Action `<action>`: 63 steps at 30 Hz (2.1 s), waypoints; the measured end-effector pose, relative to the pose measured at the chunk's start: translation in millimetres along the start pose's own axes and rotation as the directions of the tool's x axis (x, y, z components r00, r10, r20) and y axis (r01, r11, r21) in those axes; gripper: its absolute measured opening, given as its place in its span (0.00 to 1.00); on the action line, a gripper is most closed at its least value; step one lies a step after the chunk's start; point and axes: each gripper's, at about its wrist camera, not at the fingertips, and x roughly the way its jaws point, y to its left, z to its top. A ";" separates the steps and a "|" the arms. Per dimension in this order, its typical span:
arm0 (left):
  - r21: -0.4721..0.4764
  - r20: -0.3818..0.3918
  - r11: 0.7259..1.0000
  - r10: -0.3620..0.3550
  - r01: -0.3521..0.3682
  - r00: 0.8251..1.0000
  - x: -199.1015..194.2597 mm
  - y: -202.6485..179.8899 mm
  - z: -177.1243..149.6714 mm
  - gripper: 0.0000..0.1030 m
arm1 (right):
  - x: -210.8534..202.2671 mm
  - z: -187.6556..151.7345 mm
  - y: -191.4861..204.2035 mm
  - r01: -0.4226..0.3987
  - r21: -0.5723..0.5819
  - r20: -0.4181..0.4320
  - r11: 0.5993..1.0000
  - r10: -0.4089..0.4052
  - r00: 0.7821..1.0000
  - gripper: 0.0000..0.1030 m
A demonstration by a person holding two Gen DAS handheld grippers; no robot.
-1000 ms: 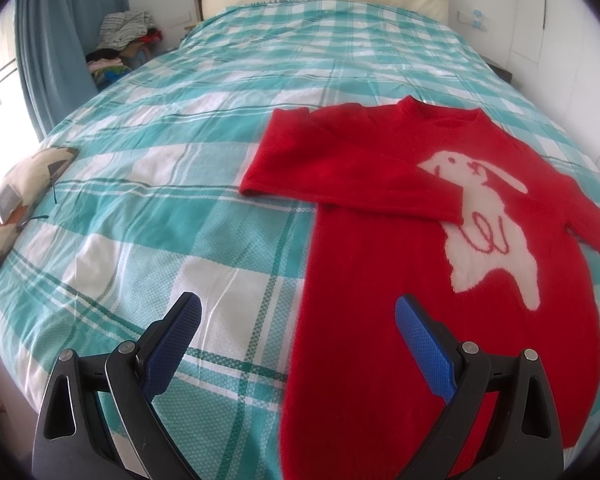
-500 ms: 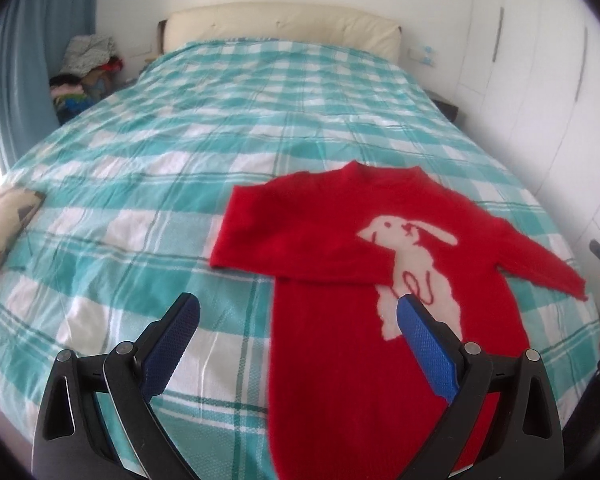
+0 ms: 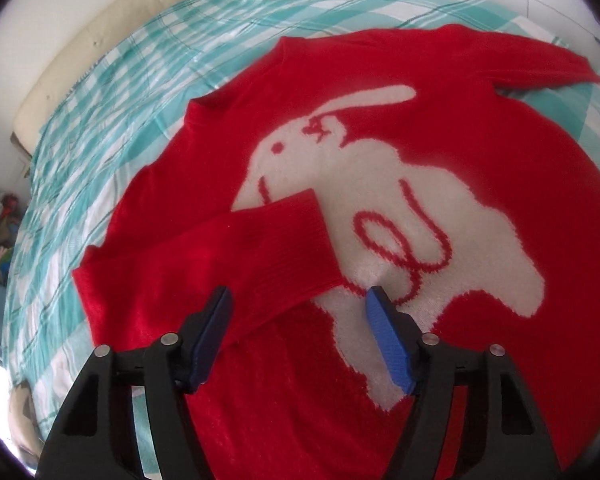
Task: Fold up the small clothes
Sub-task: 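Grasp the other sleeve cuff with the left tool, then pull the sleeve outward with the left tool and lay it flat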
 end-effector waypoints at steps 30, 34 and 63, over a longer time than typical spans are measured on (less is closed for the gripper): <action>-0.961 -0.276 -0.060 0.197 -0.269 0.941 -53.5 281.0 -277.8 0.02 | 17.0 -12.9 36.2 0.022 -0.191 -0.049 0.981 -0.032 0.998 0.77; -0.945 -0.326 -0.079 0.136 -0.318 0.935 -40.9 279.3 -287.8 0.02 | 15.9 -13.8 39.0 0.022 -0.208 -0.044 0.978 -0.032 0.999 0.77; -0.907 -0.410 -0.160 0.118 -0.391 0.904 -61.7 276.9 -310.5 0.75 | 18.4 -13.5 33.6 0.036 -0.176 -0.053 0.984 -0.046 0.998 0.77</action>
